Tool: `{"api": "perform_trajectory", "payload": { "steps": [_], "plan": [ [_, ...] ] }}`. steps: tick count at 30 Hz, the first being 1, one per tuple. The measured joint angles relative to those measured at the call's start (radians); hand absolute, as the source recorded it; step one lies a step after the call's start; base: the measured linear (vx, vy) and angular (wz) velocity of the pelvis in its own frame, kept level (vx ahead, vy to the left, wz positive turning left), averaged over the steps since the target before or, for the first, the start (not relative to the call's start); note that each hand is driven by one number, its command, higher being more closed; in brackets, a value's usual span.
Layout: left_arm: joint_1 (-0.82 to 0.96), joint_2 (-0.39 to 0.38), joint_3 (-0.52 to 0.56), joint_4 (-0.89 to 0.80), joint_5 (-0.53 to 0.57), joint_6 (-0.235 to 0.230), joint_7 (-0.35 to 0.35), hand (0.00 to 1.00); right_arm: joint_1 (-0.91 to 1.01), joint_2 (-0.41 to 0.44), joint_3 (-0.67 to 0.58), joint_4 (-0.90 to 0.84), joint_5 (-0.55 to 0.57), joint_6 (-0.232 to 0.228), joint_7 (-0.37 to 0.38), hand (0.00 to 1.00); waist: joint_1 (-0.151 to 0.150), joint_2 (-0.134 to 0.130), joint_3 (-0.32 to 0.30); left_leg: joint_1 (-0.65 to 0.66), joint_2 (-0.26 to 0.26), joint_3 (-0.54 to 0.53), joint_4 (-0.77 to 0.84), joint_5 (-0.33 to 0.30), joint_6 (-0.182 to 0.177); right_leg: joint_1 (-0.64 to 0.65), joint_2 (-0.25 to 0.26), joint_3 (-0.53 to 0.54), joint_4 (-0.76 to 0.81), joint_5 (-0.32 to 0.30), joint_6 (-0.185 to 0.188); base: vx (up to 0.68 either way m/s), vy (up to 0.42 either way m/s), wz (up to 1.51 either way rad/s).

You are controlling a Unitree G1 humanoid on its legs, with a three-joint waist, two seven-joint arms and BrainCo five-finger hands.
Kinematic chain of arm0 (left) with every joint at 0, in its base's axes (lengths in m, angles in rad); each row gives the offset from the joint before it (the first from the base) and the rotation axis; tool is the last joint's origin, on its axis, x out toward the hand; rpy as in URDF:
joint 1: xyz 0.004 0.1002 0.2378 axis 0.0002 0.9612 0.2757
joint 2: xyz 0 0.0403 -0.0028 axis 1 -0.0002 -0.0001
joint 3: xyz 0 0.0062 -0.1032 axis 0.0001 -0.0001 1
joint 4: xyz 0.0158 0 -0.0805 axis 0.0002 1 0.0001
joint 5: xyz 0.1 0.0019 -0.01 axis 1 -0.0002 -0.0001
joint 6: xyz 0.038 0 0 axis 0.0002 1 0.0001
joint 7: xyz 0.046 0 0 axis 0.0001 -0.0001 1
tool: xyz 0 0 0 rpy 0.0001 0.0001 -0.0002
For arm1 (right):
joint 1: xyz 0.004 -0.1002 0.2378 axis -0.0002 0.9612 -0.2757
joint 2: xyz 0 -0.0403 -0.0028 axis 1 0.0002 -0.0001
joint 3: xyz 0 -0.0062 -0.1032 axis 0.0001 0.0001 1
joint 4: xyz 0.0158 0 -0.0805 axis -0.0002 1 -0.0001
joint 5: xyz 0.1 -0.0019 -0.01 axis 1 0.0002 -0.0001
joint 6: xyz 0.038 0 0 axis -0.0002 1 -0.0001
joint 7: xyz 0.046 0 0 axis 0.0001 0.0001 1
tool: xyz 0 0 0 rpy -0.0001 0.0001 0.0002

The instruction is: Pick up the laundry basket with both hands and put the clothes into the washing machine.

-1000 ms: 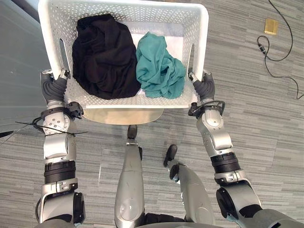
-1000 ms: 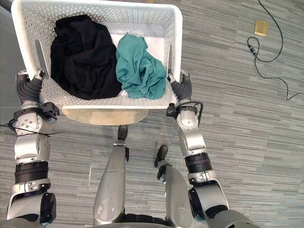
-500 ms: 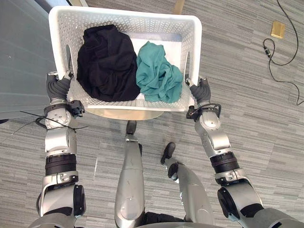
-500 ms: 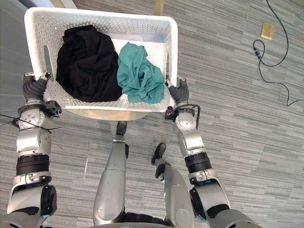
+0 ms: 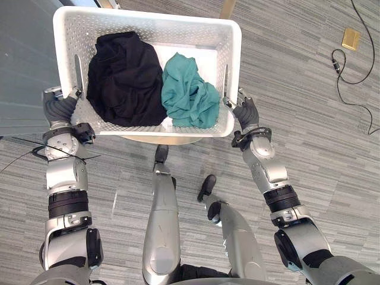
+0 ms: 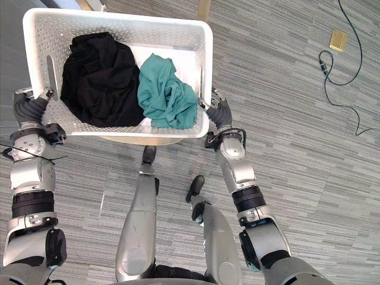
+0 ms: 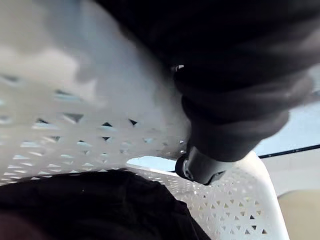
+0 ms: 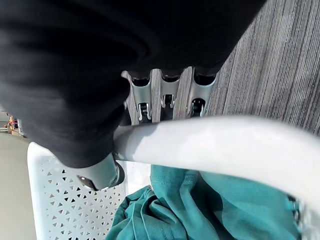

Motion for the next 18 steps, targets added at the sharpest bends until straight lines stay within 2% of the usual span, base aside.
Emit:
{"api": "perform_trajectory", "payload": {
  "steps": [3,5,9,14,18],
  "plan": [
    [-0.003,0.023,0.061,0.006,-0.009,0.001,0.052,0.0,0.008,-0.003,-0.035,-0.004,0.002,-0.013,-0.006,0.0,-0.004,-0.007,0.0,0.001,0.005,0.0,-0.018,0.005,-0.002,-0.003,0.004,0.0,-0.001,0.0,0.0,-0.02,-0.037,-0.01],
    [-0.007,0.063,0.129,0.005,-0.016,-0.004,0.104,0.0,0.029,-0.015,-0.073,-0.004,0.002,-0.013,-0.013,0.0,-0.006,-0.022,-0.001,0.002,0.009,-0.004,-0.027,0.022,-0.006,-0.004,0.01,0.0,-0.008,0.0,0.0,0.01,-0.052,0.05],
    [-0.013,0.119,0.229,-0.013,-0.027,-0.031,0.171,0.0,0.066,-0.039,-0.106,-0.005,0.002,-0.013,-0.023,0.0,-0.004,-0.024,-0.001,0.003,0.014,-0.003,-0.028,0.029,-0.008,-0.004,0.014,-0.001,-0.008,0.0,-0.001,0.01,-0.033,-0.01],
    [0.001,0.139,0.232,-0.077,-0.038,-0.052,0.175,0.0,0.093,-0.039,-0.146,-0.031,0.002,-0.013,-0.024,0.0,-0.007,-0.024,-0.001,0.007,0.008,-0.003,-0.04,0.041,-0.007,-0.002,0.011,-0.005,-0.014,0.006,-0.017,-0.01,0.0,0.02],
    [0.053,0.14,0.232,-0.105,-0.049,-0.069,0.155,0.0,0.142,-0.05,-0.198,-0.078,0.002,-0.014,-0.024,0.0,-0.026,-0.024,-0.001,0.013,-0.006,0.003,-0.057,0.048,0.003,0.003,-0.006,-0.021,-0.015,0.004,-0.036,-0.02,0.011,0.08]
  ]
}}
